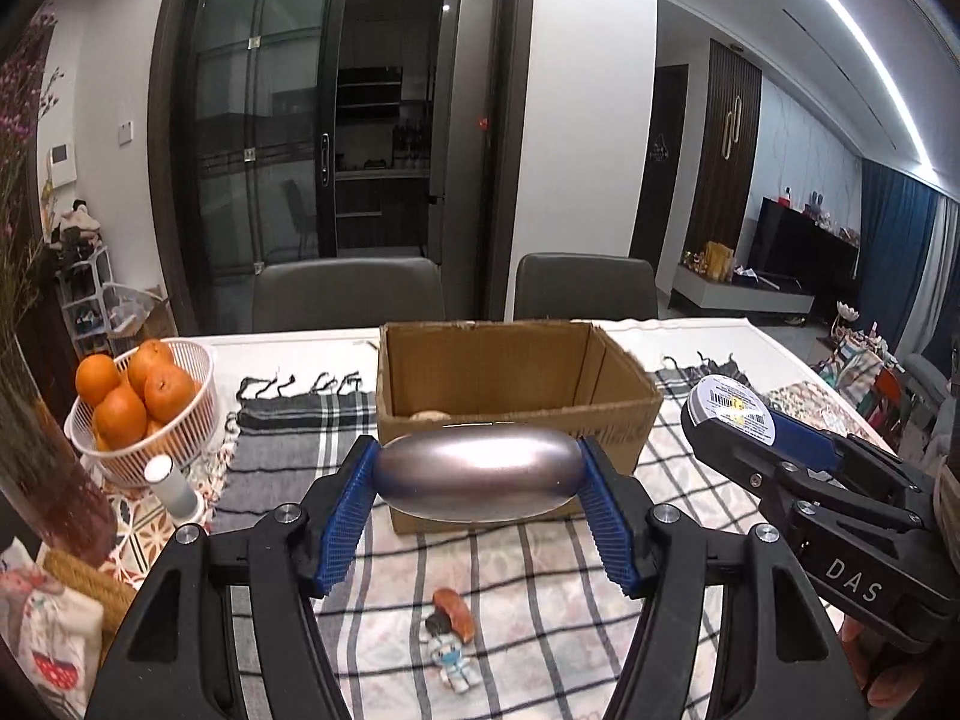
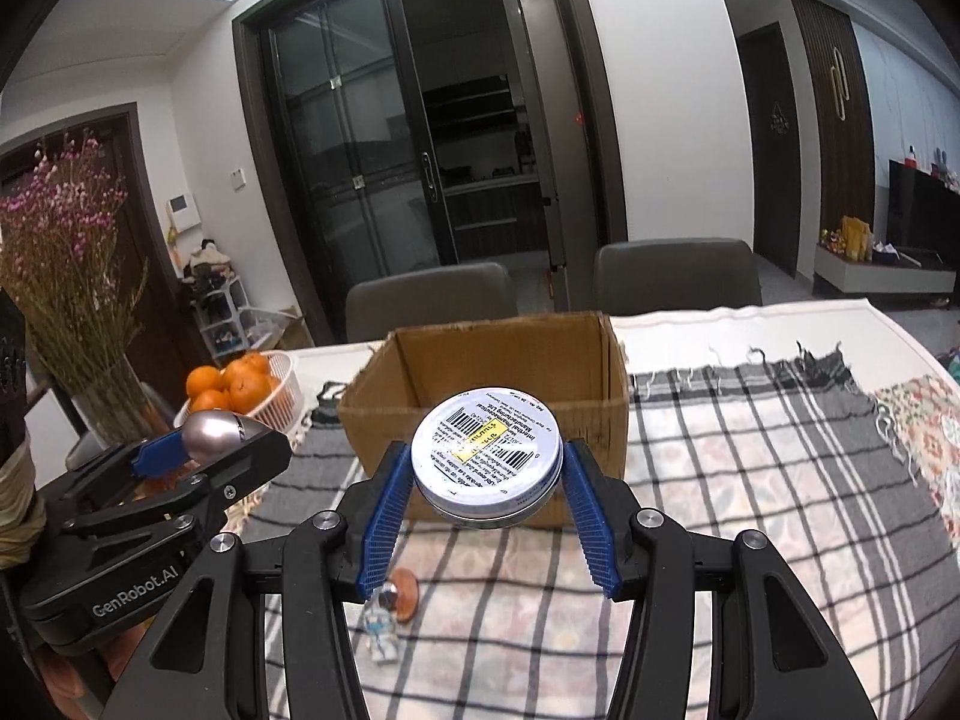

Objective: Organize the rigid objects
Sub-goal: 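Lift and carry the silver case with the left tool while the right tool carries the tin over the box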

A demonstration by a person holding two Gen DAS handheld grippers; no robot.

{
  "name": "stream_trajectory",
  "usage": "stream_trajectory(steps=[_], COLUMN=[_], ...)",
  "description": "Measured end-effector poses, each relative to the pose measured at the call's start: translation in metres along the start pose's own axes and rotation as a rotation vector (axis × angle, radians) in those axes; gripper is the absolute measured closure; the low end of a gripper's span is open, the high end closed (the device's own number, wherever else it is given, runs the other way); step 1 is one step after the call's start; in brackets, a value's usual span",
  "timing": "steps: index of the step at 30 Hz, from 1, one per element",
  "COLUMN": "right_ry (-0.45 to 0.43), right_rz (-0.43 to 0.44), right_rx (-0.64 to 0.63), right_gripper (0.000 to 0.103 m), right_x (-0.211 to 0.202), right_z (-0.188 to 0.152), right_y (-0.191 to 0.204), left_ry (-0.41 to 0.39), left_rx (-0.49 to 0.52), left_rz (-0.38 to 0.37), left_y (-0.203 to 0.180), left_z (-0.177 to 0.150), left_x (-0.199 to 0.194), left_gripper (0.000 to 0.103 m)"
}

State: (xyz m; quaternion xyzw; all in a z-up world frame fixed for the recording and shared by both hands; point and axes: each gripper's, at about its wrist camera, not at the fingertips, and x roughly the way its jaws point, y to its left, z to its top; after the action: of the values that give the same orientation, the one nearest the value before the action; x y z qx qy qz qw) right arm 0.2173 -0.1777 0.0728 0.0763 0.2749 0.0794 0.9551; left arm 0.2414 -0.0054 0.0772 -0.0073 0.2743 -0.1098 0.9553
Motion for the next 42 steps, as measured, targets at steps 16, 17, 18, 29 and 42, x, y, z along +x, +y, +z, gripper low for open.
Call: stream_trajectory(steps=[16,17,18,29,42], right_ry=[-0.013,-0.011,-0.008,0.059,0.185], right_rz=[0.006,0.002,0.003,0.001,0.0], right_rx=[-0.01,-0.01,-0.009,0.006,-0.006], right_gripper=[0.051,0.051,0.051,0.051,0.051], right_x=[0.024,0.027,0.029,0.063,0.11], right_z=[0.037,0.04,0.042,0.073,0.089], right_y=[-0.002,-0.002,-0.003,-0.015,-0.027], left_ry=[0.006,0.009,0.012,0.051,0.193], left_rx=[0.005,0.008,0.011,0.035,0.033], left_rz=[-0.009,-0.011,-0.013,-0.019,-0.051], left_y=[0.004,0.004,0.004,0.006,0.014], left_z=[0.039,0.041,0.044,0.07,0.081], left_x=[0.03,0.032,0.035,0.066,0.116], left_gripper=[0.038,0.038,0.038,0.038,0.038])
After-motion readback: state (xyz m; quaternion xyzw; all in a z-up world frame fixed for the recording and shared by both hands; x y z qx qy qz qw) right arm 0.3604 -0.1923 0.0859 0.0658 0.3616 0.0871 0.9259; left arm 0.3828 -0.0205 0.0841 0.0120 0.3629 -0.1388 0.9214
